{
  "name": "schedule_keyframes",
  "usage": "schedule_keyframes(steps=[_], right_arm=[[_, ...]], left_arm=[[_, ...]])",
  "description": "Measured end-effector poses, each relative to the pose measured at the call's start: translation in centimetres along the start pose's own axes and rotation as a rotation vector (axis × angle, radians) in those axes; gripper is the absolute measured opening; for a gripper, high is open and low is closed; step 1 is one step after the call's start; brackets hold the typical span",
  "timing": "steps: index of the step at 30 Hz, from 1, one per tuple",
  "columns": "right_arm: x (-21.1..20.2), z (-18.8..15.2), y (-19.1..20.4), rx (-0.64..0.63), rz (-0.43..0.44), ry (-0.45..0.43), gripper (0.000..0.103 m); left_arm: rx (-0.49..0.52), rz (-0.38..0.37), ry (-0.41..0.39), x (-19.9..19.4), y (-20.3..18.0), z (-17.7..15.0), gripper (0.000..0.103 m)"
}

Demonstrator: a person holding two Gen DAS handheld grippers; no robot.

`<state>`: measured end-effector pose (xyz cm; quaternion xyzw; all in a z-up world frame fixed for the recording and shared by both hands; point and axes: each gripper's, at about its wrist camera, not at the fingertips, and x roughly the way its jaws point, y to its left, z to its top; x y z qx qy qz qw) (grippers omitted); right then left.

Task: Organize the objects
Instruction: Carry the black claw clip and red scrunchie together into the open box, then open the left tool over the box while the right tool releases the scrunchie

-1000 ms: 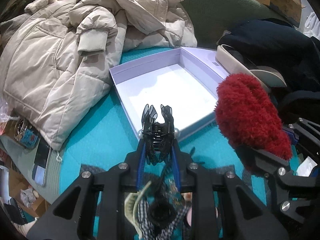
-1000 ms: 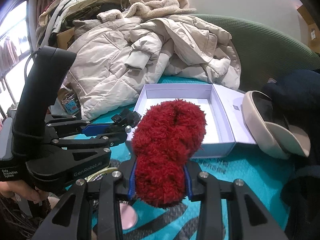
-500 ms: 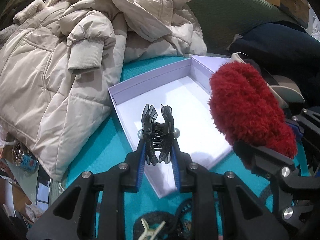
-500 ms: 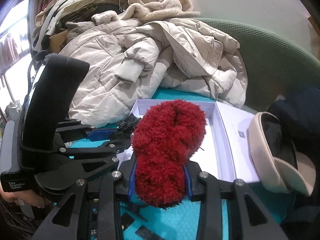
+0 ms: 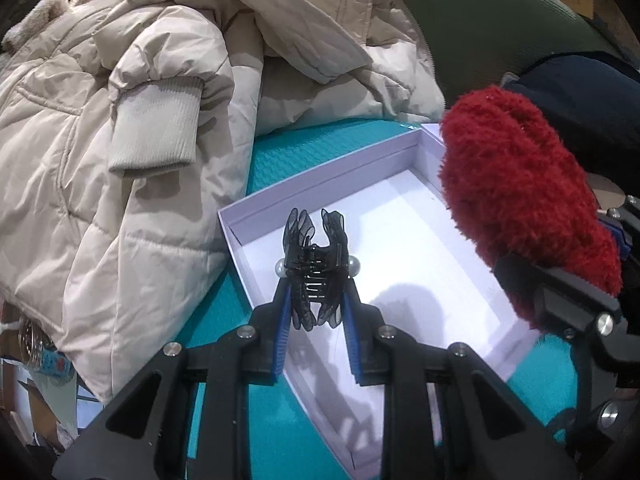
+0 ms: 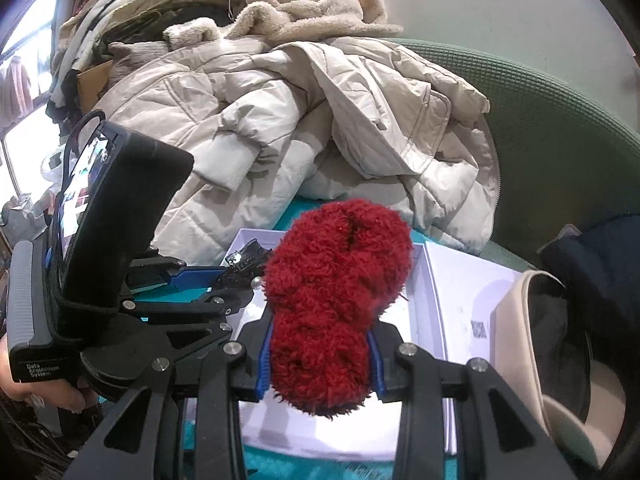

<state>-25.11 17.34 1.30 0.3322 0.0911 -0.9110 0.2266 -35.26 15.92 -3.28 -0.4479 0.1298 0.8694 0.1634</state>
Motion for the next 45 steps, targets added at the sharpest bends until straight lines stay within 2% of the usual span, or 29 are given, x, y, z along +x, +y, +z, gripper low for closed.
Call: schedule_keyframes(steps=[7,21,28,29,30,32,34,36,38,45], right_arm=[[2.9,0.7,-1.8,0.017,0.006,0.044,0.037],[7.6,-0.4,-4.4,0.051,-0.018,0.135,0.037],[8.1,-0.9,-4.4,0.043,-0.024,0.154,0.041],[8.1,-0.9,-4.4,0.04,-0.028,0.154,0.045],[8.0,-0.9,-4.2,0.027,-0.041,0.154,0.049],[7.9,-0.9,-4.0,0.01,-0.061,0.153,0.051],[7.7,-0.9,-4.0,0.005,-0.069,0.153,0.054],[7.4,-0.9,-4.1,0.013,-0.072,0.151,0.056],[7.0,-0.8,-4.1,0.017,-0.079,0.146,0.057],[5.3,-0.3,-4.2,0.026,-0.091,0.131,0.058]], left_arm=[[0.009,0.004,0.027,2.5,0.2,1.7,0.023],[0.011,-0.028,0.126,7.4,-0.7,2.1,0.023],[-0.001,-0.036,0.15,8.6,-0.5,1.9,0.023],[-0.005,-0.039,0.153,8.6,-0.4,1.9,0.023],[-0.011,-0.041,0.157,8.7,-0.4,1.8,0.027],[-0.019,-0.042,0.169,8.8,-0.3,1.8,0.028],[-0.021,-0.042,0.171,8.8,-0.3,1.9,0.035],[-0.023,-0.041,0.17,8.6,-0.2,1.9,0.048],[-0.019,-0.04,0.159,8.1,-0.3,1.9,0.053],[-0.024,-0.043,0.148,6.2,-0.5,2.3,0.056]])
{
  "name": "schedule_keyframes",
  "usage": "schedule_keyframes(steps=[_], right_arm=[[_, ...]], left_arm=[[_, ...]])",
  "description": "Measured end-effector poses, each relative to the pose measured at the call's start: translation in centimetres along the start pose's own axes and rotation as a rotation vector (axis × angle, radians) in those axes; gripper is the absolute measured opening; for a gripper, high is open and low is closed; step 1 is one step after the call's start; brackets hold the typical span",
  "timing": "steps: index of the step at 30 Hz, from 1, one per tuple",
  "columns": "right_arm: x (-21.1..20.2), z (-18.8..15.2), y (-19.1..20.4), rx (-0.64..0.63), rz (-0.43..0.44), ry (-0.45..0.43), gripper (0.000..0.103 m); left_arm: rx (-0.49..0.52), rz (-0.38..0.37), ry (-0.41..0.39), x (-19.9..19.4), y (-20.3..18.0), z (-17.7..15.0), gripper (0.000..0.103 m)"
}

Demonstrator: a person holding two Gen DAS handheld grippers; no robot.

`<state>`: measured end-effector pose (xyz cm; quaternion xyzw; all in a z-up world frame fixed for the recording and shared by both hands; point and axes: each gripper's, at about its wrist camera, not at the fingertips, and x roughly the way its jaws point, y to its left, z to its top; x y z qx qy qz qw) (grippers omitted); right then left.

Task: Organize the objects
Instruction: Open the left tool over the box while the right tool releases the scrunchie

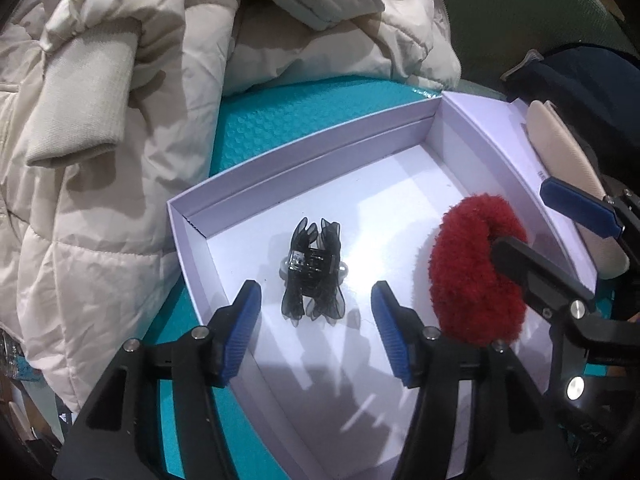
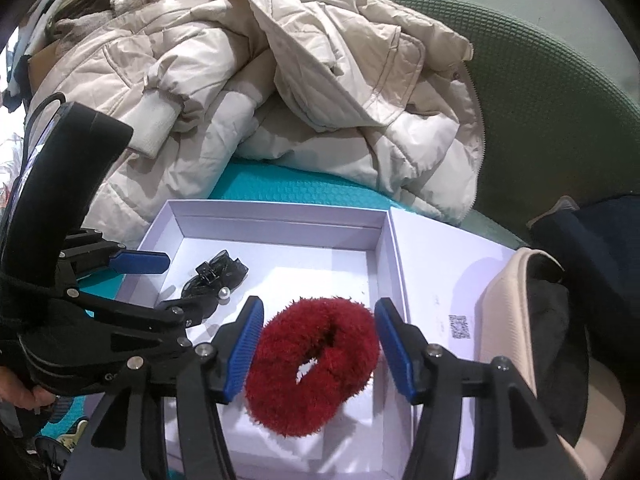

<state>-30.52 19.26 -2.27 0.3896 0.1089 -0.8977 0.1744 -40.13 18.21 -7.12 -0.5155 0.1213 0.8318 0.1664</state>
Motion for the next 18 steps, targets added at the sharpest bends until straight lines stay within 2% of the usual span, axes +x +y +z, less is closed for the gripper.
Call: schedule_keyframes(steps=[7,18], right_arm=[[-2.8,0.6,-0.2,0.008,-0.012,-0.028,0.058],[-8.1,1.7,0.0,0.003,-0.029,-0.08,0.058]], left_arm=[[-0.019,-0.022,-0.015,-3.1,0.2,-0.3,0.056],[-0.043,0.004,-0.068,-9.4,0.9,-1.1,0.056]])
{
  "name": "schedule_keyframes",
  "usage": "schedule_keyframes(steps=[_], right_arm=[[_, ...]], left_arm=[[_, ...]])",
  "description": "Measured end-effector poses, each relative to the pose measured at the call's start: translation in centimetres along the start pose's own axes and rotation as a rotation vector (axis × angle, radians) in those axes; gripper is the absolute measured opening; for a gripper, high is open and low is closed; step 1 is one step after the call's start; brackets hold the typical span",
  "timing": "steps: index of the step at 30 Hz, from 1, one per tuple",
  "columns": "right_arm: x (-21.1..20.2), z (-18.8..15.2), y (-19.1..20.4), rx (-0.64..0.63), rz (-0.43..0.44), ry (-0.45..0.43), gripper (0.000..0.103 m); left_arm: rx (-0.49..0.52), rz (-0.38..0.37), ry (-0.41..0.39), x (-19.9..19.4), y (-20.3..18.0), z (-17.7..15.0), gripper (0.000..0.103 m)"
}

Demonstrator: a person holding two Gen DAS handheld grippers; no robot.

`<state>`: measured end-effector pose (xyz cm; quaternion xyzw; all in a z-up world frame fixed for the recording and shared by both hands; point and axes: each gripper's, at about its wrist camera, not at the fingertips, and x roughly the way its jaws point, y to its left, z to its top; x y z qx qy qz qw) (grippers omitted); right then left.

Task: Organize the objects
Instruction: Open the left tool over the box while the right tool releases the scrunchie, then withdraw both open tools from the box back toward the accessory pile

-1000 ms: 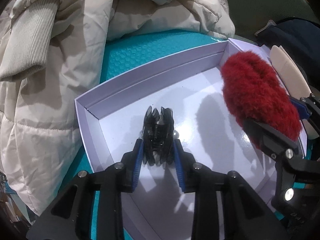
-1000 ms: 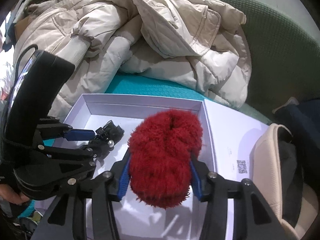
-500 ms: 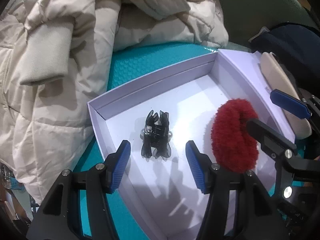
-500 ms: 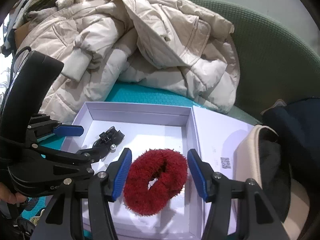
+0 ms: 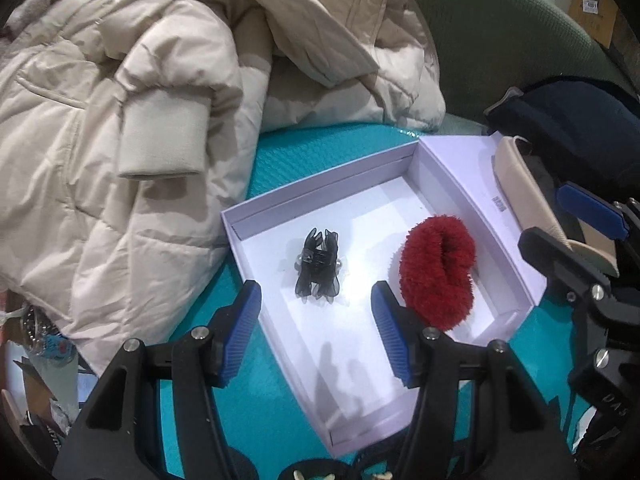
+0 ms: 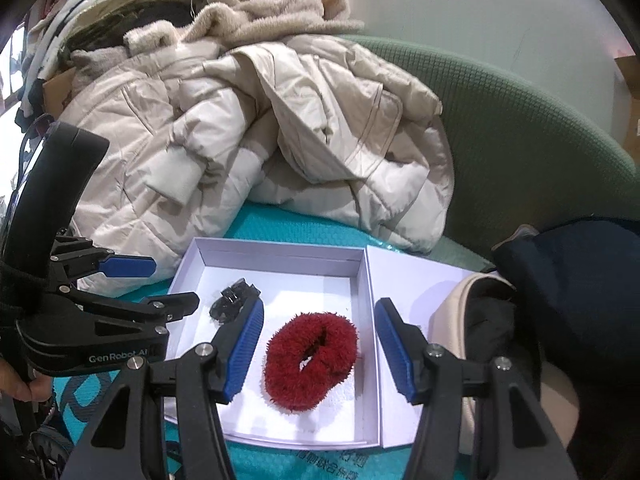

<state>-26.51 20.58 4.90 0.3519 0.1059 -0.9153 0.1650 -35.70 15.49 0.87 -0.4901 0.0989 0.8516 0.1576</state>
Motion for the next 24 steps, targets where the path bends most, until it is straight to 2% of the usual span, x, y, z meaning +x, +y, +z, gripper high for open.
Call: schedule_keyframes(steps=[13,24], right_arm=[[-7.3,1.1,1.3,-0.011,-0.007,-0.068,0.058],[-13.5,-0.1,2.4,-0.012,-0.007,-0.105,0.058]], left_arm=[[-0.003,0.019,-0.08,-8.9,-0.3,-1.3,0.056],[0.026,0.022,-0.137,-15.7,-2.2,-4.3,0.056]])
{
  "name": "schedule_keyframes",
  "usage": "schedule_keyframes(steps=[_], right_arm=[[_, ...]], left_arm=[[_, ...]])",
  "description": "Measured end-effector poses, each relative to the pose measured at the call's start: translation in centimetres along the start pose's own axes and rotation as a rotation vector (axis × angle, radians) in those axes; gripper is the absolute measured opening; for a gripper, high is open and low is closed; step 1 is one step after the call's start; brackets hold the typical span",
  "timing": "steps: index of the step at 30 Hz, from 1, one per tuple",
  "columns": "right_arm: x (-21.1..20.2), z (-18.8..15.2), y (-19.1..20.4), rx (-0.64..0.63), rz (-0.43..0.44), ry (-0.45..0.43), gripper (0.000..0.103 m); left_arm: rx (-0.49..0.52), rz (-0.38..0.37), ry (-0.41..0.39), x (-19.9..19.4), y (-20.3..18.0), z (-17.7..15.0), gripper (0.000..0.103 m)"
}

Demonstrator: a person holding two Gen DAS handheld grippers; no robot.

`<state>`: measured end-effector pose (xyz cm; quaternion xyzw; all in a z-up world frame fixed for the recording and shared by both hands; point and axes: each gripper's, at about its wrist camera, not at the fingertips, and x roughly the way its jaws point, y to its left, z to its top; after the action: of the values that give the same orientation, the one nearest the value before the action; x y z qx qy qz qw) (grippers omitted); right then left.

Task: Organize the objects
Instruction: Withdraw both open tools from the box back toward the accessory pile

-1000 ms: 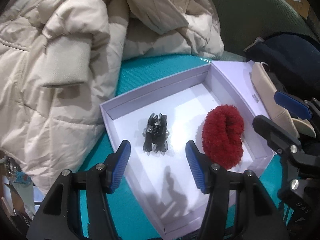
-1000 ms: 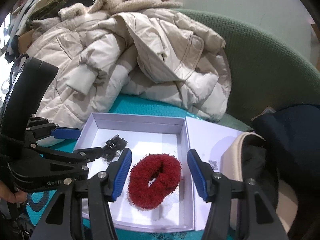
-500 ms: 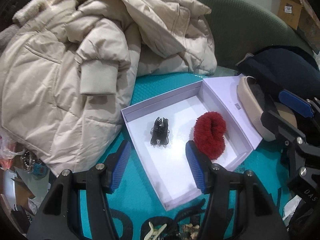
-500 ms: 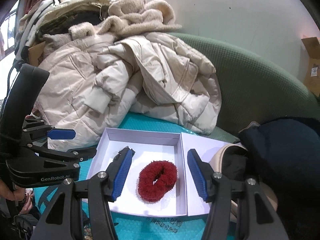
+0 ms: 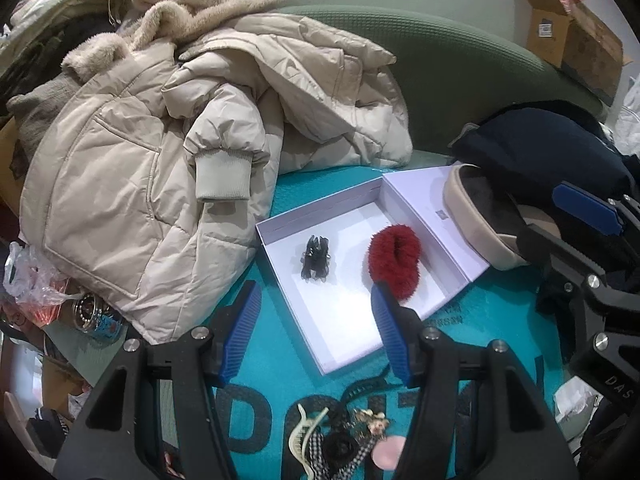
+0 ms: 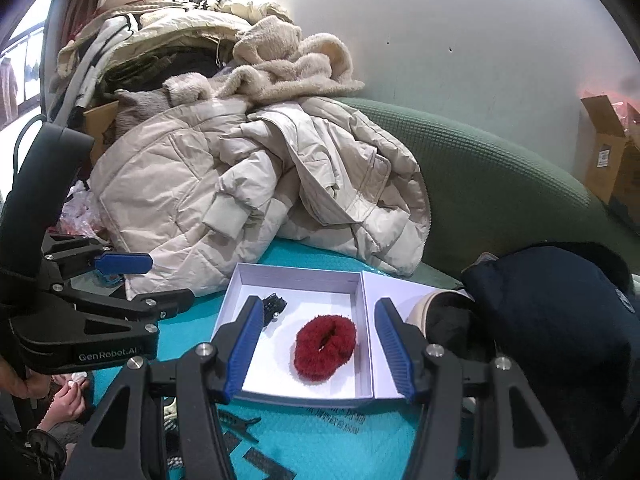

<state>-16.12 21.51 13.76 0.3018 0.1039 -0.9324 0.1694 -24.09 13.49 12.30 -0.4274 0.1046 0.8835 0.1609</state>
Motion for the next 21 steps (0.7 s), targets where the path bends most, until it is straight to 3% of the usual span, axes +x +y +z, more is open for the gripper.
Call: schedule_keyframes(steps=[21], right_arm=[[-7.6,-5.8,2.4,0.018,0.014,0.011,0.058]], left_arm=[[0.032,-0.013,-0.019,-7.9,-2.7,-8.5,0.056]])
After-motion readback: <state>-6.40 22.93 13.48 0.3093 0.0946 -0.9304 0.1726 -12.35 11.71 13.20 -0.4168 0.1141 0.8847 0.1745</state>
